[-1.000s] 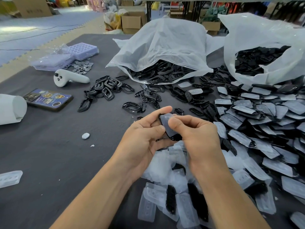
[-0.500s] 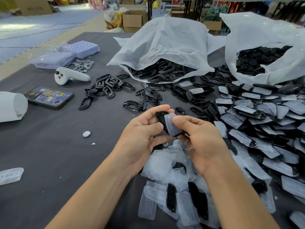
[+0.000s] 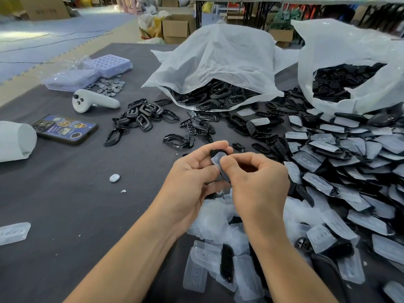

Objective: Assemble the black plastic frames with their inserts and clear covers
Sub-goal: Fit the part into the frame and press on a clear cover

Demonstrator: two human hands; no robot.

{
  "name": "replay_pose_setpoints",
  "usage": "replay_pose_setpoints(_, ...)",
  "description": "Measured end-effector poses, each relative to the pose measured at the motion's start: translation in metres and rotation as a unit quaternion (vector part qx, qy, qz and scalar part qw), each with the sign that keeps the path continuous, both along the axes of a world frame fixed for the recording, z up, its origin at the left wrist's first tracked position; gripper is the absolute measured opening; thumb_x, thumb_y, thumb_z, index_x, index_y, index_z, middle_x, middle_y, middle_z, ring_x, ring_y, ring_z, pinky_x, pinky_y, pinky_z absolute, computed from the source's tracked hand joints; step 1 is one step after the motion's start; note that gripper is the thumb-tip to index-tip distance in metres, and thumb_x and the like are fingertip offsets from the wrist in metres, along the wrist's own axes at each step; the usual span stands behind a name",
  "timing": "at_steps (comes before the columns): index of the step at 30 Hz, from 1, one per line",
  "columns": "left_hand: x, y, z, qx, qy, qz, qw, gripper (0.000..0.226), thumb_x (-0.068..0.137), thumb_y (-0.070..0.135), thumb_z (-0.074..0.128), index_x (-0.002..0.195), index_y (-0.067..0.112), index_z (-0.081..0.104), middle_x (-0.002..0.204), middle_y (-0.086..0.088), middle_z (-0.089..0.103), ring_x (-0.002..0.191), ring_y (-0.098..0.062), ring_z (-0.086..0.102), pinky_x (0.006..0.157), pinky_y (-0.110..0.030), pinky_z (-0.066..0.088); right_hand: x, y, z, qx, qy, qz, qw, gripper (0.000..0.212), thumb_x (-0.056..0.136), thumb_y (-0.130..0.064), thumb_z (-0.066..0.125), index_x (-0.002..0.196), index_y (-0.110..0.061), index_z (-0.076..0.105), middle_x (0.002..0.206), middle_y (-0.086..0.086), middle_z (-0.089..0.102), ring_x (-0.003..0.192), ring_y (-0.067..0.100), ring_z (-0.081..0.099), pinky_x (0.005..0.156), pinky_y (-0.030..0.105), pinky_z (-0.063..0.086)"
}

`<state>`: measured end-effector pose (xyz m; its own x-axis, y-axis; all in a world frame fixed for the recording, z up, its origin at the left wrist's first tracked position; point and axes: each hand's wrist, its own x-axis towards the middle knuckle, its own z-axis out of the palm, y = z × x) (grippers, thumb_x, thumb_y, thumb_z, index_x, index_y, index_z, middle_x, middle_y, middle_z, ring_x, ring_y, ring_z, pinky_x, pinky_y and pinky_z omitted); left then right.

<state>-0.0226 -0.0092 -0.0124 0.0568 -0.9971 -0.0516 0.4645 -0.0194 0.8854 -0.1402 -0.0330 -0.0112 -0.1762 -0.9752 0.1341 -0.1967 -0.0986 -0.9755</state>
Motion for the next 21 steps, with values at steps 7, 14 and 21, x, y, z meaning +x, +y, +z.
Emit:
replay_pose_setpoints(7, -0.0019, 0.0018, 0.0004, 0.009, -0.006, 0.006, 1.000, 0.046, 0.096, -0.019, 0.046, 0.120, 0.011, 0.073, 0.123, -0.011, 0.076, 0.106, -0.021, 0.074, 0.075, -0.027, 0.062, 0.0003, 0.0003, -0.0020, -0.037, 0.043, -0.021, 0.998, 0.010, 0.082, -0.030, 0.083, 0.076, -0.026, 0.076, 0.067, -0.012, 0.071, 0.066, 0.005, 0.067, 0.059, 0.017, 0.050)
replay_pose_setpoints(14, -0.0009, 0.0011, 0.0028, -0.004, -0.014, 0.022, 1.000, 0.051, 0.096, -0.018, 0.048, 0.101, 0.019, 0.083, 0.116, -0.016, 0.060, 0.106, -0.030, 0.069, 0.080, -0.033, 0.064, 0.0039, -0.0018, -0.0025, -0.013, 0.049, -0.029, 0.998, 0.028, 0.078, -0.041, 0.085, 0.076, -0.025, 0.062, 0.067, -0.011, 0.067, 0.067, 0.002, 0.063, 0.059, 0.012, 0.045)
replay_pose_setpoints(21, 0.0013, 0.0005, -0.0009, -0.034, -0.144, 0.052, 0.988, 0.047, 0.096, -0.014, 0.053, 0.108, 0.023, 0.079, 0.095, -0.033, 0.063, 0.087, -0.030, 0.065, 0.078, -0.037, 0.062, -0.0001, -0.0034, -0.0013, 0.024, 0.029, 0.032, 0.999, 0.019, 0.083, -0.041, 0.080, 0.078, -0.027, 0.067, 0.069, -0.014, 0.072, 0.063, 0.006, 0.069, 0.064, 0.035, 0.059)
